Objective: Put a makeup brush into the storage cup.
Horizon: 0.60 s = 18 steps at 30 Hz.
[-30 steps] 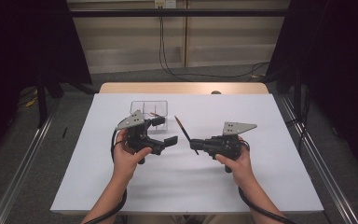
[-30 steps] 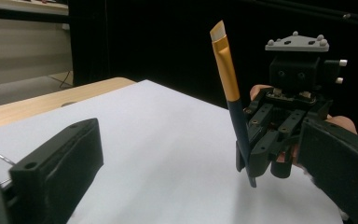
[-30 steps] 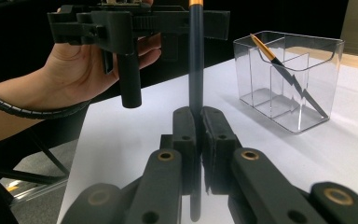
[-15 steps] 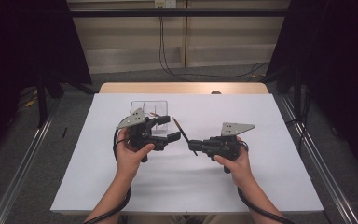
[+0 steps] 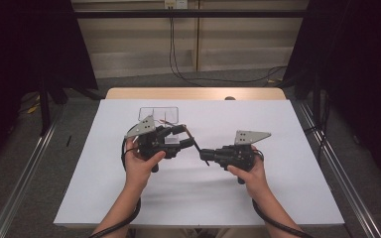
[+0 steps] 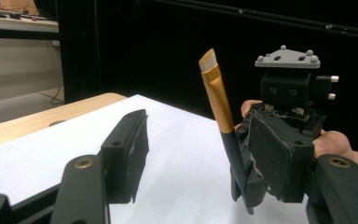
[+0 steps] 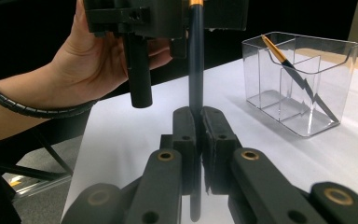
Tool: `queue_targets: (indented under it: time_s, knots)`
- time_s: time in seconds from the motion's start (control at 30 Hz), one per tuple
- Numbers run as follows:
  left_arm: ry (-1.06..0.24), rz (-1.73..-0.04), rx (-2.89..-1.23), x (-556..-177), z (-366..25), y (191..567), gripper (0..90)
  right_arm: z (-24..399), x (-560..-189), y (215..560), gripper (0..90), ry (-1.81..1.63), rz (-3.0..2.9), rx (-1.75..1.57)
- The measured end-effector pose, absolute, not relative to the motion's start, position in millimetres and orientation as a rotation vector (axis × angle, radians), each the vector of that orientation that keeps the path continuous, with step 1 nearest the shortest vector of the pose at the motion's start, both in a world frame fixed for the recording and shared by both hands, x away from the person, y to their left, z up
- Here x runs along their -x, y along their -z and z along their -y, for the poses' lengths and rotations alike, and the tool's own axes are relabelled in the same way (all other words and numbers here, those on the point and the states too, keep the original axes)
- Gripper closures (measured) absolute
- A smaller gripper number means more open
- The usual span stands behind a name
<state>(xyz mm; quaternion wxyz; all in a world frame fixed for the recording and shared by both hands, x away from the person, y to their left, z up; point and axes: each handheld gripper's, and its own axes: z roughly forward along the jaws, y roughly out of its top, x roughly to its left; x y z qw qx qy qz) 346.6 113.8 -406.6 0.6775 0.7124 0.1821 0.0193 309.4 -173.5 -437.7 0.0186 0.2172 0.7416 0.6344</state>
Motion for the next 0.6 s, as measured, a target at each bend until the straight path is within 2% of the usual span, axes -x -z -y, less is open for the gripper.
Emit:
queue_targets:
  time_s: [0.2, 0.5, 0.6]
  knots:
    - [0.004, -0.407, -1.590, -346.4, -111.8, 409.1, 50.4, 173.1, -309.4, 437.5, 84.9, -1.969, -2.302, -0.673]
    - [0.073, -0.415, -1.553, -345.9, -111.6, 410.1, 73.9, 172.0, -309.3, 438.0, 84.9, -1.970, -2.300, -0.680]
    - [0.078, -0.410, -1.552, -345.6, -111.0, 409.8, 77.1, 171.6, -309.2, 438.2, 84.8, -1.964, -2.303, -0.683]
